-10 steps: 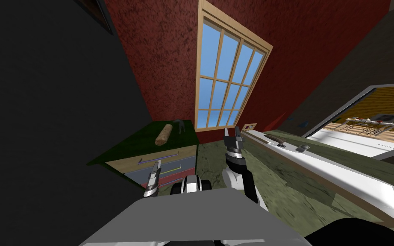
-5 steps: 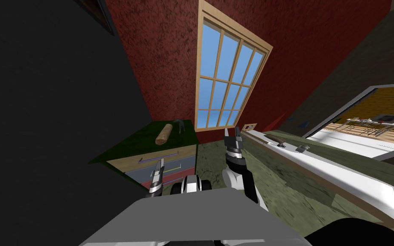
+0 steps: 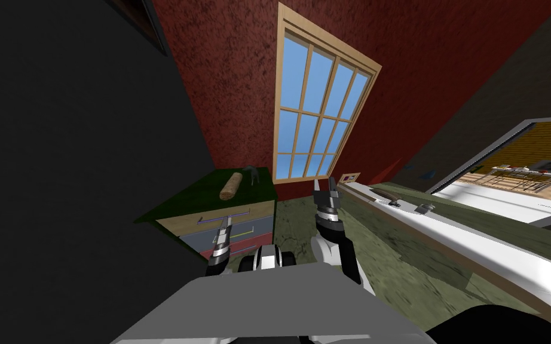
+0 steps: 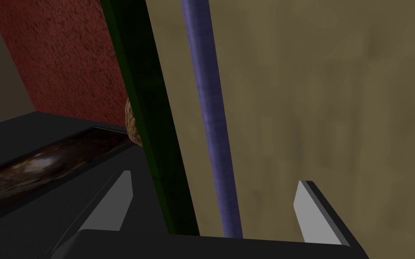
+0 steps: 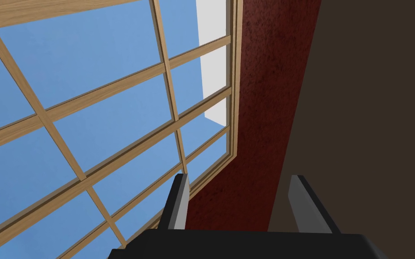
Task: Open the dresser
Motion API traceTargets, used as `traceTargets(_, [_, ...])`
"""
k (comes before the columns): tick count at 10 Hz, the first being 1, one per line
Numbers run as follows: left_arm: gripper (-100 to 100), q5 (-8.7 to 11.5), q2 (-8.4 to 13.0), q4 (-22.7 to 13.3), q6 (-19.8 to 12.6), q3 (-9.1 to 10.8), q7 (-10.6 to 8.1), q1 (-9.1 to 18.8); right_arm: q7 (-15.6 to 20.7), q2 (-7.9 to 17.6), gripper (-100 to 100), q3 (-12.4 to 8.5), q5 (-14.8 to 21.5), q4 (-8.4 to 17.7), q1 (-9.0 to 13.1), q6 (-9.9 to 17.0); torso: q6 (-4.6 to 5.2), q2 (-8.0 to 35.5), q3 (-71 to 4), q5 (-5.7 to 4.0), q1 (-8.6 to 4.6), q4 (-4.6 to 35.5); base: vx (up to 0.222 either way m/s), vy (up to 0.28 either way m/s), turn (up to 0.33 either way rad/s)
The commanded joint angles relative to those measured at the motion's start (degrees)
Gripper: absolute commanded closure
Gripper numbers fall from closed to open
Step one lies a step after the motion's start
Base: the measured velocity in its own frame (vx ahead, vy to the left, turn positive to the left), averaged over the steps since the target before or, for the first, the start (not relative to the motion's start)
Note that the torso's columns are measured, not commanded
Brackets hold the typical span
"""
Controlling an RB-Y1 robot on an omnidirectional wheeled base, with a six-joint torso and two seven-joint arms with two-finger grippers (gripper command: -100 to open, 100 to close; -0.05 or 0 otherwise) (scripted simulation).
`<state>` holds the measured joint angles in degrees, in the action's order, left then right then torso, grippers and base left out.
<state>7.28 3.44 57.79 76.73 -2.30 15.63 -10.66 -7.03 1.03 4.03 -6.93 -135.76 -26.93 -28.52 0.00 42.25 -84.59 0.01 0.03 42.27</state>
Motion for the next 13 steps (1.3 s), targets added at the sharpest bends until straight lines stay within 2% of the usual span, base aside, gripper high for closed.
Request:
traceTargets(1, [-100,0.0,0.0,0.8,-1.4,0.17,0.1,0.7,0.0,0.0,0,0.0,0.0,0.0,0.0,0.0,0.01,0.0,0.0,-0.01,-0.02,0.0,-0.014,-0.004,0.007])
traceTargets(2, [100,0.0,-0.1,0.2,0.1,-0.12,0.04,-0.4,0.0,0.0,0,0.0,0.0,0.0,0.0,0.0,0.01,0.0,0.0,-0.01,-0.02,0.0,0.018,0.005,-0.04])
traceTargets(8, [100,-0.1,-0.6,-2.5,6.1,-1.12,0.15,-3.9,0.0,0.0,0,0.0,0.0,0.0,0.0,0.0,0.05,-0.1,0.0,0.09,0.01,-0.1,0.031,0.009,-0.02])
traceTargets(13, [100,-0.3,-0.2,0.9,1.2,-0.64,-0.03,-2.0,0.0,0.0,0,0.0,0.0,0.0,0.0,0.0,-0.07,0.3,0.2,-0.01,-0.02,0.1,-0.099,-0.017,0.025])
